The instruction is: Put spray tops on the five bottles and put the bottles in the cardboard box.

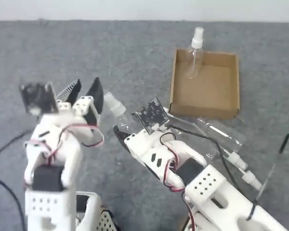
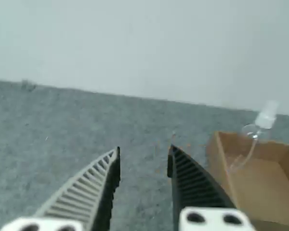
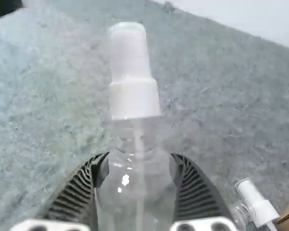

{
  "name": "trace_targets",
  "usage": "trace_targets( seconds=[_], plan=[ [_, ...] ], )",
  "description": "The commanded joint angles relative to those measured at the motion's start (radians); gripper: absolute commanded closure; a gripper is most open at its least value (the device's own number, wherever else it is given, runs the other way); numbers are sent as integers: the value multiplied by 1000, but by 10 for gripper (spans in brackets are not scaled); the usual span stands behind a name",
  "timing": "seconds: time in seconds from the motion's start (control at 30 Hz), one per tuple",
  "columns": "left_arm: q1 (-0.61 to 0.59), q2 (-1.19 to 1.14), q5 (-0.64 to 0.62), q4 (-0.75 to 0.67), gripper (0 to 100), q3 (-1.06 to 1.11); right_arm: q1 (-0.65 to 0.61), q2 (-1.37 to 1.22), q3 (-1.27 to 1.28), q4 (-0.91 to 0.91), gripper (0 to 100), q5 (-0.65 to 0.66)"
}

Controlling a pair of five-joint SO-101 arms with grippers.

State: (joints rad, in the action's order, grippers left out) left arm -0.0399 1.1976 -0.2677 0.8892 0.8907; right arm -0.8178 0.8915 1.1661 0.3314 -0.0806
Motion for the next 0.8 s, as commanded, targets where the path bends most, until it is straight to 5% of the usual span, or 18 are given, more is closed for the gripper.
trace_targets(
  seconds=[0.0,0.4,0.77],
  plan=[
    [-55,-180,14,-54,852,-50,15,113,12,-22,993,-5],
    [144,-149,66,49,852,-45,16,159,37,18,993,-3],
    [83,37,103,91,852,-101,18,163,37,22,993,-3]
  ],
)
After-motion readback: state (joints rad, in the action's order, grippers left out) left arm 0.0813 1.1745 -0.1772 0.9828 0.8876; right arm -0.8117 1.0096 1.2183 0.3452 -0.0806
